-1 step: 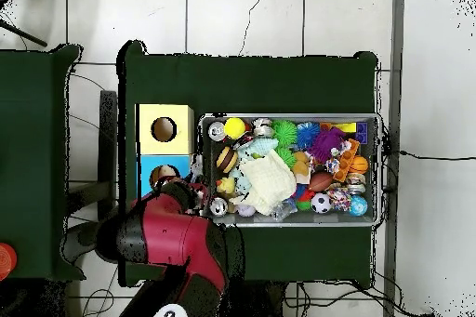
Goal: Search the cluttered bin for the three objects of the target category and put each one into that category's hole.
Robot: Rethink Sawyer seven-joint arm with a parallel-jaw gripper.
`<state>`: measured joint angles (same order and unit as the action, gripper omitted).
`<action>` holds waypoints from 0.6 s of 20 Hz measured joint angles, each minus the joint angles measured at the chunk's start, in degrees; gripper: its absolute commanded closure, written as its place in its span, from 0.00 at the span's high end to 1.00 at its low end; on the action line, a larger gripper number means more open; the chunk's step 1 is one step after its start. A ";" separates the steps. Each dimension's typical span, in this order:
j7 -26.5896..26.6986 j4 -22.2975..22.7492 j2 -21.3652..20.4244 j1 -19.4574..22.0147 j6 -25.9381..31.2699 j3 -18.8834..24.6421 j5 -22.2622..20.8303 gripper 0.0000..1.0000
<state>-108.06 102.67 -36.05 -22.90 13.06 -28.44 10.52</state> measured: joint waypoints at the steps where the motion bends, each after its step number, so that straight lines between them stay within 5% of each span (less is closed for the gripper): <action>1: 0.00 0.00 0.13 -0.01 -0.01 -0.07 0.04 0.00; 12: 0.00 0.00 0.57 -0.02 0.01 -0.94 0.75 0.00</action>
<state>-108.06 102.66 -35.48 -22.92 13.07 -29.39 11.27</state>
